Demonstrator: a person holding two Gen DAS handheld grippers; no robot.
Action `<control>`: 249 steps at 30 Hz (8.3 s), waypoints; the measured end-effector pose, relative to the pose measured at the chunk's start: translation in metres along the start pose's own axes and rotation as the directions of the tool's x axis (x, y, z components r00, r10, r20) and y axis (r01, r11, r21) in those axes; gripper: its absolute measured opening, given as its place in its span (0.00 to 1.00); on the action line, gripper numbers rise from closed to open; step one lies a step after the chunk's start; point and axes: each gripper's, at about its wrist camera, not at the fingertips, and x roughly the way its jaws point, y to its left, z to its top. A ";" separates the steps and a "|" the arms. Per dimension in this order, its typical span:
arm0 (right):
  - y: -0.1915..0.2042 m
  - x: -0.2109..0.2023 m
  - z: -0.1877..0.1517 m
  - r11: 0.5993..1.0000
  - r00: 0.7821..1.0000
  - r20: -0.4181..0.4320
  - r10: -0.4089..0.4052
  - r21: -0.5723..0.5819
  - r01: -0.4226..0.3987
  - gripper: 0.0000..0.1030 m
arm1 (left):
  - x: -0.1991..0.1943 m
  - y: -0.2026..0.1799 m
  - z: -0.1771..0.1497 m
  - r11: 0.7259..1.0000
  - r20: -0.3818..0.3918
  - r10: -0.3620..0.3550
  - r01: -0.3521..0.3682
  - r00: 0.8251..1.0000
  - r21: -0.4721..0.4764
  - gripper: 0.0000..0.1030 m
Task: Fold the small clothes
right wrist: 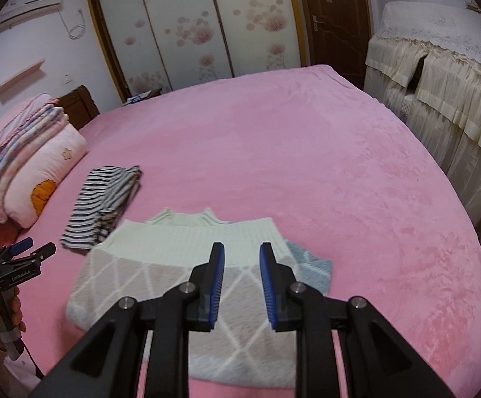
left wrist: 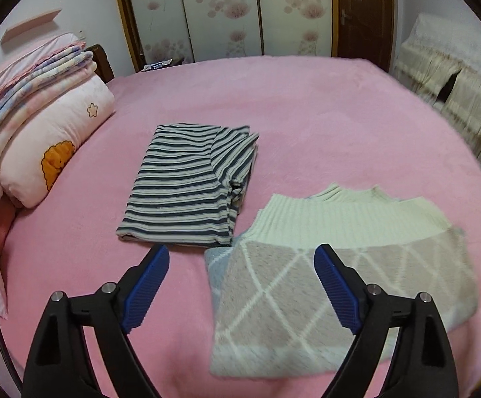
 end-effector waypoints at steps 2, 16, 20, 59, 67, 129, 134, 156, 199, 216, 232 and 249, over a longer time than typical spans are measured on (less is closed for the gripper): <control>0.011 -0.010 -0.002 1.000 1.000 0.008 0.017 -0.012 -0.017 0.21 | -0.014 0.002 -0.002 1.000 0.002 -0.015 0.015 1.000 -0.025 0.87; 0.073 -0.023 -0.040 0.993 0.995 0.069 0.074 -0.100 -0.066 0.21 | -0.060 -0.015 -0.063 0.986 0.067 -0.018 0.029 0.998 -0.167 0.87; 0.080 -0.012 -0.054 0.993 0.996 0.051 0.072 -0.100 -0.066 0.21 | -0.051 -0.029 -0.078 0.985 0.078 0.015 -0.001 0.997 -0.174 0.87; 0.120 0.077 -0.111 0.987 0.990 -0.133 0.040 -0.150 -0.060 0.21 | 0.037 0.015 -0.172 0.907 -0.161 -0.131 0.053 0.978 -0.417 0.87; 0.122 0.094 -0.110 0.987 0.992 -0.127 0.028 -0.151 -0.047 0.21 | 0.066 0.031 -0.199 0.727 -0.073 -0.397 0.265 0.915 -0.633 0.87; -0.031 0.073 -0.108 0.988 0.994 -0.052 0.097 0.124 -0.090 0.21 | 0.005 -0.174 -0.035 0.960 0.185 -0.230 0.254 0.955 -0.118 0.19; -0.076 0.059 -0.118 0.977 0.997 -0.032 0.066 0.203 -0.058 0.21 | 0.000 -0.232 -0.042 0.957 0.158 -0.285 0.289 0.945 -0.005 0.19; -0.131 0.037 -0.136 0.970 0.999 -0.037 0.031 0.244 -0.021 0.21 | 0.009 -0.328 -0.091 0.938 0.032 -0.275 0.261 0.961 0.228 0.21; -0.038 0.010 -0.090 0.980 0.990 -0.114 0.082 -0.172 -0.101 0.11 | 0.020 -0.194 -0.092 0.970 -0.075 -0.243 0.239 0.967 -0.051 0.67; -0.090 0.019 -0.152 0.992 0.985 -0.158 0.068 0.113 -0.050 0.40 | 0.046 -0.186 -0.114 0.955 -0.185 -0.297 0.296 0.937 -0.032 0.77; -0.085 0.068 -0.058 0.987 0.981 -0.172 0.084 0.149 -0.058 0.47 | 0.059 -0.186 -0.050 0.957 -0.109 -0.287 0.289 0.952 0.005 0.77; -0.116 0.110 -0.100 0.961 0.988 -0.155 0.027 0.276 0.016 0.38 | 0.091 -0.180 -0.062 0.920 -0.112 -0.388 0.377 0.915 -0.111 0.87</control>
